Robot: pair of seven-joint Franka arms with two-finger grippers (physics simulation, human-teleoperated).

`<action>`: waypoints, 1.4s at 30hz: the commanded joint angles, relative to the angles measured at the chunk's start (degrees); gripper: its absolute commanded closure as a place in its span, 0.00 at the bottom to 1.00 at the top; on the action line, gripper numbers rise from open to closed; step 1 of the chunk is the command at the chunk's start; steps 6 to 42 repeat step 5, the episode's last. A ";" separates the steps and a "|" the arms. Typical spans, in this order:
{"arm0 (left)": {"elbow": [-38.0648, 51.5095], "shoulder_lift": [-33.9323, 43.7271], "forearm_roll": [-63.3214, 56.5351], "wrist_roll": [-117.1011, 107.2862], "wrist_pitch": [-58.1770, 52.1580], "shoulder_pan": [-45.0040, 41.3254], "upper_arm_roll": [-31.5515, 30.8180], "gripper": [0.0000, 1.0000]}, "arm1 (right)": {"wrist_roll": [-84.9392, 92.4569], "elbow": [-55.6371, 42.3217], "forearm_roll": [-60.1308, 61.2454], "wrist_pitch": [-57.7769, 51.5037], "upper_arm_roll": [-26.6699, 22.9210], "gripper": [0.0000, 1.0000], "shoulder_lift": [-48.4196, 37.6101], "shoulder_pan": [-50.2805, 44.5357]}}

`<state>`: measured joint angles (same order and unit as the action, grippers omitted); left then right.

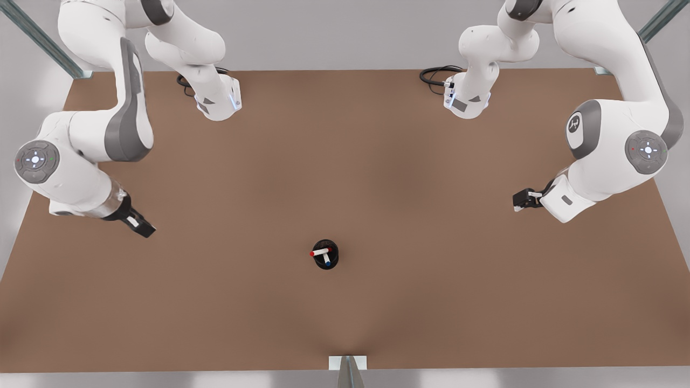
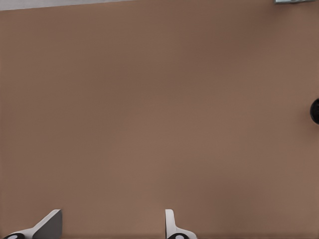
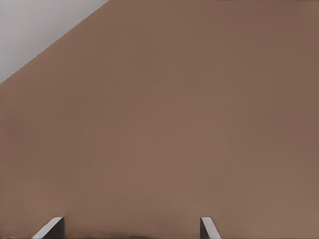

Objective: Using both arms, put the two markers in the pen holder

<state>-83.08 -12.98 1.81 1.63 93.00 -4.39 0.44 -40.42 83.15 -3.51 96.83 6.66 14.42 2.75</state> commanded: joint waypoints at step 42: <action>0.20 0.06 -0.05 1.27 -0.01 -0.27 0.00 0.00 | 49.91 -1.24 0.36 -3.75 1.16 0.00 -0.79 -2.04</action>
